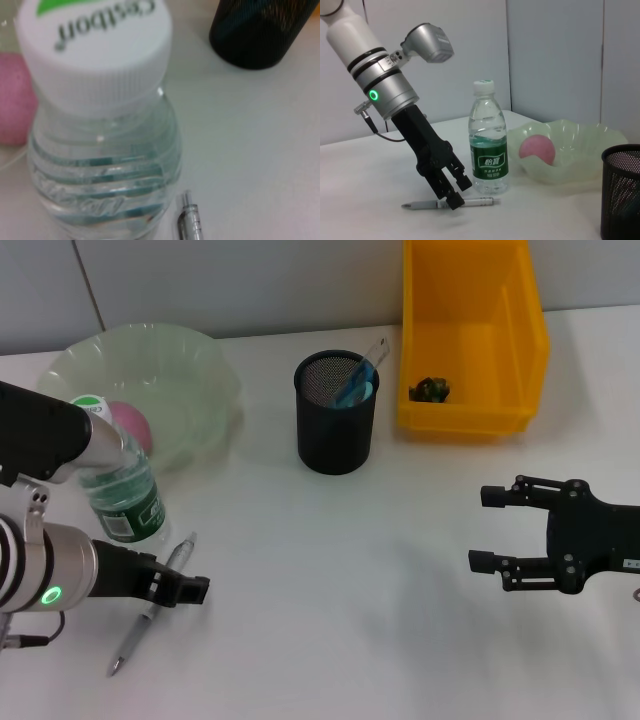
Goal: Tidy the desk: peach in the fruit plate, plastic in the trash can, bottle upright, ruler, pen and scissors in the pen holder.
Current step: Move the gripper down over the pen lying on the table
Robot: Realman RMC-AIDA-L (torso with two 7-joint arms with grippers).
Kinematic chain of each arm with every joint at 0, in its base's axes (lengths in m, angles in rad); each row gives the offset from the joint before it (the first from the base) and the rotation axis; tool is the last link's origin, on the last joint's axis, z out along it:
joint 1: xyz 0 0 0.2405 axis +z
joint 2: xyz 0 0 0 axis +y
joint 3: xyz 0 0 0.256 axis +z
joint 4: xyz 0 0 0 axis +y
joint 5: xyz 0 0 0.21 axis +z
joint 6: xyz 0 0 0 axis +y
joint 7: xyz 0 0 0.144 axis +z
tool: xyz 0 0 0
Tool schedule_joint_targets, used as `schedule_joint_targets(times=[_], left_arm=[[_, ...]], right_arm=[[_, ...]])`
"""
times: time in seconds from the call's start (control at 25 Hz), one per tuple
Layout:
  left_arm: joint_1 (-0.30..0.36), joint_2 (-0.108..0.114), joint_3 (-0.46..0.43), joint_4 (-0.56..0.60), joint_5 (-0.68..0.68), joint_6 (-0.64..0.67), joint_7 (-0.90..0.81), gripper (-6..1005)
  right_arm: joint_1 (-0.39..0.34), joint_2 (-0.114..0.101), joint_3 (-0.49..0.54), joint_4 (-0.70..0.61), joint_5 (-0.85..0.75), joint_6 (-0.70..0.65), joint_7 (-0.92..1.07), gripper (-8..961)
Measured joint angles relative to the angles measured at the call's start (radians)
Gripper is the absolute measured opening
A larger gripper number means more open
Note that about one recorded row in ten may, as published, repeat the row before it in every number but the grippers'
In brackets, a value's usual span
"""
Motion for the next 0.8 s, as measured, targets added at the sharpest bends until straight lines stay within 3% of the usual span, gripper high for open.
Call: schedule_joint_targets(times=[0.8], left_arm=[[-0.056,-0.002,-0.028,-0.081,0.025,0.032,-0.001,740]], right_arm=[[0.0,0.001,0.0,0.002,-0.006,0.02,0.004,808]])
